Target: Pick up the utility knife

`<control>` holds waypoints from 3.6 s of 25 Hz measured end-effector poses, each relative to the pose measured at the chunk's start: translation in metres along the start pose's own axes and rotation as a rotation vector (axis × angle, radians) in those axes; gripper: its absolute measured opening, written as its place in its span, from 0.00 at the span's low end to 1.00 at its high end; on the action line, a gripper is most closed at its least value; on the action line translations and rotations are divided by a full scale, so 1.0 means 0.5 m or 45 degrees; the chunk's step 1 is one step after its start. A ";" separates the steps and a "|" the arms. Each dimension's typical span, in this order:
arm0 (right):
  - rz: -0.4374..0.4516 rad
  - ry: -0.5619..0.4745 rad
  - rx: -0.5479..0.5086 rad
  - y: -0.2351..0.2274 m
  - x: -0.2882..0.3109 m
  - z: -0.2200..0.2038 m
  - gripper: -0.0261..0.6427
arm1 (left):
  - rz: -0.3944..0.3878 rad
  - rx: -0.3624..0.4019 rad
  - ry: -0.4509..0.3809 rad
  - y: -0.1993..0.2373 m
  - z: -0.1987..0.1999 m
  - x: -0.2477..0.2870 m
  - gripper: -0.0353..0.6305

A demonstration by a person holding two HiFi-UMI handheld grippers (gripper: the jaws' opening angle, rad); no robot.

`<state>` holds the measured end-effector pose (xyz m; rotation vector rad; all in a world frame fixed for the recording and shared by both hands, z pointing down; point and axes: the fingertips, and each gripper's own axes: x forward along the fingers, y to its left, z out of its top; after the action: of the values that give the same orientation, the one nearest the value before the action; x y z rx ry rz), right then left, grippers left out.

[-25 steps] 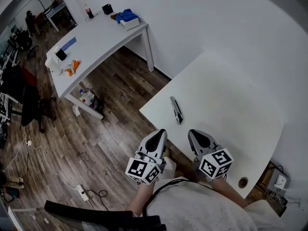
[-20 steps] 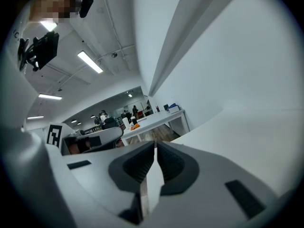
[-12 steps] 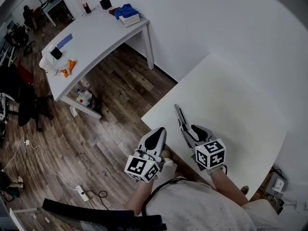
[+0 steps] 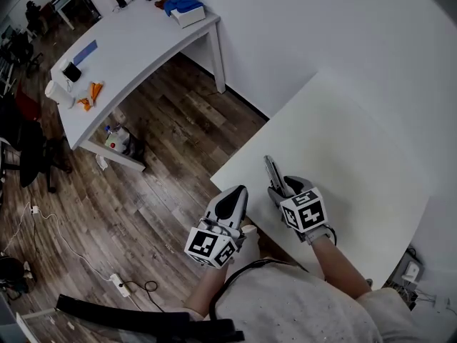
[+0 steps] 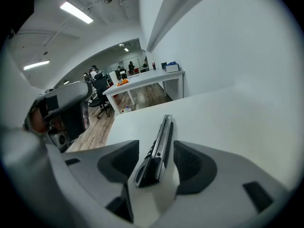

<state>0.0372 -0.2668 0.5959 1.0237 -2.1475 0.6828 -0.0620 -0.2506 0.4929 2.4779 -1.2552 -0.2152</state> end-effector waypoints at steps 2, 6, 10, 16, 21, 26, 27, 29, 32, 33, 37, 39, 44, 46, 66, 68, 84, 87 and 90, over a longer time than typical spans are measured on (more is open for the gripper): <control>-0.014 0.033 -0.013 -0.005 0.014 -0.002 0.35 | 0.000 -0.011 -0.010 0.011 -0.002 0.006 0.06; -0.033 0.090 -0.022 -0.013 0.038 -0.003 0.35 | -0.012 0.008 -0.030 0.033 -0.008 0.019 0.06; -0.060 0.119 0.007 -0.021 0.053 -0.006 0.35 | -0.013 0.005 -0.036 0.049 -0.020 0.026 0.06; -0.104 0.260 -0.059 -0.017 0.061 -0.011 0.35 | -0.028 -0.012 -0.029 0.056 -0.044 0.035 0.06; -0.102 0.215 -0.074 -0.015 0.060 -0.011 0.35 | -0.049 -0.026 -0.024 0.051 -0.053 0.045 0.06; -0.111 0.212 -0.109 -0.015 0.060 -0.009 0.32 | -0.053 -0.043 -0.016 0.051 -0.064 0.055 0.06; -0.106 0.222 -0.123 -0.013 0.061 -0.008 0.29 | -0.052 -0.045 -0.014 0.052 -0.066 0.055 0.06; -0.085 0.246 -0.144 -0.011 0.062 -0.010 0.27 | -0.047 -0.043 -0.009 0.053 -0.068 0.054 0.06; -0.045 0.261 -0.154 -0.014 0.059 -0.010 0.26 | -0.029 -0.057 -0.017 0.058 -0.068 0.053 0.06; -0.039 0.255 -0.158 -0.017 0.057 -0.009 0.26 | -0.024 -0.061 -0.019 0.060 -0.068 0.053 0.06; -0.024 0.237 -0.178 -0.015 0.052 -0.013 0.25 | -0.009 -0.067 -0.025 0.066 -0.068 0.048 0.06; -0.011 0.233 -0.181 -0.009 0.049 -0.013 0.25 | 0.004 -0.075 -0.030 0.070 -0.063 0.044 0.06; 0.034 0.207 -0.101 -0.006 0.035 -0.013 0.25 | 0.005 -0.079 -0.035 0.071 -0.059 0.040 0.06; 0.064 0.181 -0.036 -0.008 0.031 -0.012 0.25 | 0.002 -0.080 -0.032 0.069 -0.062 0.039 0.06; 0.332 -0.149 0.473 -0.005 -0.055 0.057 0.24 | -0.049 -0.054 -0.002 0.019 -0.058 0.044 0.06; 0.329 -0.157 0.467 -0.004 -0.069 0.060 0.24 | -0.056 -0.049 -0.002 0.006 -0.051 0.045 0.06; 0.330 -0.254 0.434 0.029 -0.165 0.117 0.24 | -0.082 -0.034 0.000 -0.065 0.023 0.051 0.06; 0.338 -0.292 0.427 0.033 -0.182 0.128 0.24 | -0.086 -0.031 -0.001 -0.075 0.032 0.055 0.06; 0.331 -0.326 0.416 0.032 -0.199 0.130 0.24 | -0.086 -0.034 -0.004 -0.087 0.038 0.055 0.06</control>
<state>0.0505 -0.2555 0.4772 1.0528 -2.4743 1.1074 -0.0186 -0.2535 0.4593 2.5005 -1.1629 -0.2515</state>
